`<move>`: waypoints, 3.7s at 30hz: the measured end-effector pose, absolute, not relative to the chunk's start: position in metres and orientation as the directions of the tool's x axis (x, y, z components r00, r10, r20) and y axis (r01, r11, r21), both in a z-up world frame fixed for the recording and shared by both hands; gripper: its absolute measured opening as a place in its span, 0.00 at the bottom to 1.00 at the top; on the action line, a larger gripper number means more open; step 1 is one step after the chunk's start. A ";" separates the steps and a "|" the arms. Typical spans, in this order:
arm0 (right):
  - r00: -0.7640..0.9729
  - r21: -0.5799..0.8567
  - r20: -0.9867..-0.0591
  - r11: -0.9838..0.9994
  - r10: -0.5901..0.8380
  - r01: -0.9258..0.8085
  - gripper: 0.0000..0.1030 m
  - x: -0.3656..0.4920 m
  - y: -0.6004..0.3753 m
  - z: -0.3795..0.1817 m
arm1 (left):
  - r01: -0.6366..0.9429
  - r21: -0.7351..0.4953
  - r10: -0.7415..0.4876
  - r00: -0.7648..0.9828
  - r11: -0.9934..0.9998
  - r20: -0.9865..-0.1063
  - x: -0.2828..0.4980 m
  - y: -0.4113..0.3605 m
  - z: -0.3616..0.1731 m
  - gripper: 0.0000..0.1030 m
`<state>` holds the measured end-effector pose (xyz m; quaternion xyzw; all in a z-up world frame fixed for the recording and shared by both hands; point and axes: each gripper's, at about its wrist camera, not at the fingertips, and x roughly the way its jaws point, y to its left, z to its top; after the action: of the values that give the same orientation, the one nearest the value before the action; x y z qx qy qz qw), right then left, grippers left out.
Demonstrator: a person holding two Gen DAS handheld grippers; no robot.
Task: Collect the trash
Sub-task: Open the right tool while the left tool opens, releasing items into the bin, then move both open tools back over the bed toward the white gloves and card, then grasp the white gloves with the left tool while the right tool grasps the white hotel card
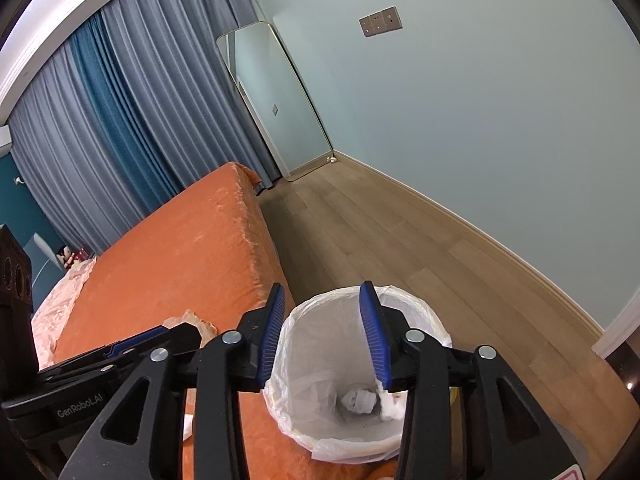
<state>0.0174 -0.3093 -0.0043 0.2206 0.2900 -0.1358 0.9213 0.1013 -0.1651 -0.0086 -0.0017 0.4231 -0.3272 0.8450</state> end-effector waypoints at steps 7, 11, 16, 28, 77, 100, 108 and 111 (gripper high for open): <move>0.792 0.306 -0.602 0.886 -0.103 0.347 0.38 0.020 -0.288 -0.002 | 0.509 -0.291 -0.537 0.446 0.810 -0.716 0.102 -0.136 -0.012 0.50; 0.791 0.295 -0.605 0.898 -0.089 0.327 0.38 0.022 -0.275 0.000 | 0.490 -0.298 -0.533 0.459 0.819 -0.711 0.102 -0.120 -0.011 0.50; 0.791 0.282 -0.608 0.912 -0.070 0.297 0.38 0.026 -0.260 0.003 | 0.465 -0.311 -0.529 0.472 0.829 -0.705 0.102 -0.099 -0.009 0.50; 0.786 0.261 -0.618 0.938 -0.020 0.229 0.39 0.037 -0.220 0.006 | 0.391 -0.329 -0.500 0.512 0.860 -0.699 0.099 -0.047 -0.011 0.50; 0.546 0.207 -0.818 0.978 0.179 -0.010 0.40 0.088 -0.023 -0.110 | 0.033 -0.327 -0.295 0.526 0.944 -0.798 0.116 0.170 -0.102 0.62; 0.408 0.234 -0.895 0.969 0.182 0.082 0.40 0.142 -0.020 -0.195 | -0.056 -0.307 -0.258 0.410 0.950 -0.875 0.189 0.192 -0.185 0.76; 0.399 0.236 -0.899 0.967 0.180 0.095 0.40 0.148 -0.024 -0.207 | -0.042 -0.320 -0.281 0.380 0.946 -0.881 0.212 0.174 -0.200 0.77; 0.400 0.241 -0.898 0.966 0.183 0.098 0.40 0.148 -0.025 -0.207 | -0.055 -0.301 -0.262 0.366 0.952 -0.893 0.220 0.169 -0.208 0.78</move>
<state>0.1477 -0.0249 -0.2068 0.1284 0.5469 0.0260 0.8269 0.2198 0.1693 -0.2079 -0.1413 0.5596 -0.0636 0.8142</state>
